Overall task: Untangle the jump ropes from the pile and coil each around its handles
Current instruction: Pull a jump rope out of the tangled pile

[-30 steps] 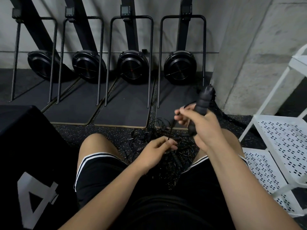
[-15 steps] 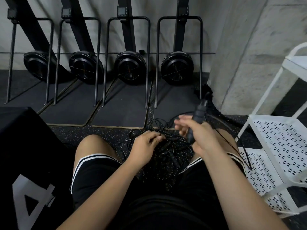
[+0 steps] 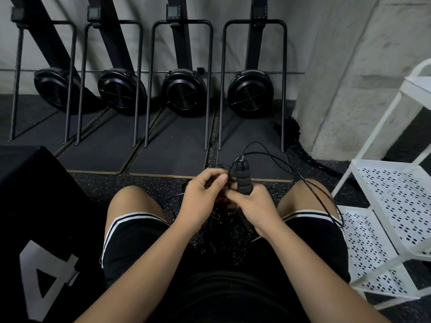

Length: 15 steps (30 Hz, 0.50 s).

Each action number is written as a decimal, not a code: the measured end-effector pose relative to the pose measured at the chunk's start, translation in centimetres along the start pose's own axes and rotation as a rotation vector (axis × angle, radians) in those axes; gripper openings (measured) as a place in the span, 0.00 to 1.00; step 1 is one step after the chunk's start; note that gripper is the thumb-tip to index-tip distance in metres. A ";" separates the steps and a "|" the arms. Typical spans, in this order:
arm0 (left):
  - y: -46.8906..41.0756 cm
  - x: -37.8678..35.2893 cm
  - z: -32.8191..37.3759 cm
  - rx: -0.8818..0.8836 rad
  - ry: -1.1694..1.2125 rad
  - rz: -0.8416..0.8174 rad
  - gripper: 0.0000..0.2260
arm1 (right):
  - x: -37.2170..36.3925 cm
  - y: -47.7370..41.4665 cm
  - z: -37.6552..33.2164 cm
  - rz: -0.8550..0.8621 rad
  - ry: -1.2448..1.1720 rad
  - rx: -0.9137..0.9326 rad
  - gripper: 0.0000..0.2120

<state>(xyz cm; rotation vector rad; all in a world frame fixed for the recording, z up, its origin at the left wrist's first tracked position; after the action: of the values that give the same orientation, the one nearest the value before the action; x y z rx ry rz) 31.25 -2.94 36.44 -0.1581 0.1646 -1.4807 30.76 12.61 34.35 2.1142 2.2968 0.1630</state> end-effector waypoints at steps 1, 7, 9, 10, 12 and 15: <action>0.0 0.0 -0.5 0.035 0.028 -0.002 0.08 | 0.3 0.0 -0.5 0.010 -0.053 0.004 0.00; 0.5 -2.2 -5.0 0.161 -0.091 -0.275 0.17 | 2.2 0.4 -4.9 0.084 -0.241 0.083 0.04; 0.8 -2.7 -6.6 0.164 -0.143 -0.331 0.14 | 2.5 0.9 -6.4 0.077 -0.269 0.114 0.04; 0.8 -2.8 -7.7 0.165 -0.184 -0.351 0.11 | 2.6 1.1 -7.1 0.069 -0.280 0.133 0.04; 0.6 -2.3 -9.3 0.159 -0.334 -0.345 0.05 | 2.9 1.6 -8.5 0.067 -0.321 0.169 0.04; 0.5 -1.6 -10.1 0.171 -0.471 -0.309 0.02 | 3.8 2.1 -10.2 0.082 -0.378 0.213 0.03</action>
<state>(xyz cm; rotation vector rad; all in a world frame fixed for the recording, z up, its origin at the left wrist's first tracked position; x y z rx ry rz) 29.53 -1.35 26.44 -0.4013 -0.3818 -1.7118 31.64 15.84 44.92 2.1050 2.0840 -0.4614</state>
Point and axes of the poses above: each hand's wrist, its own y-axis away from the middle knuckle, its own x-axis out of the back of the hand, z = x × y, the point moved 7 cm from there along -y, towards the middle knuckle, and after that the axes turned 2 degrees about y, right-handed, at the moved point
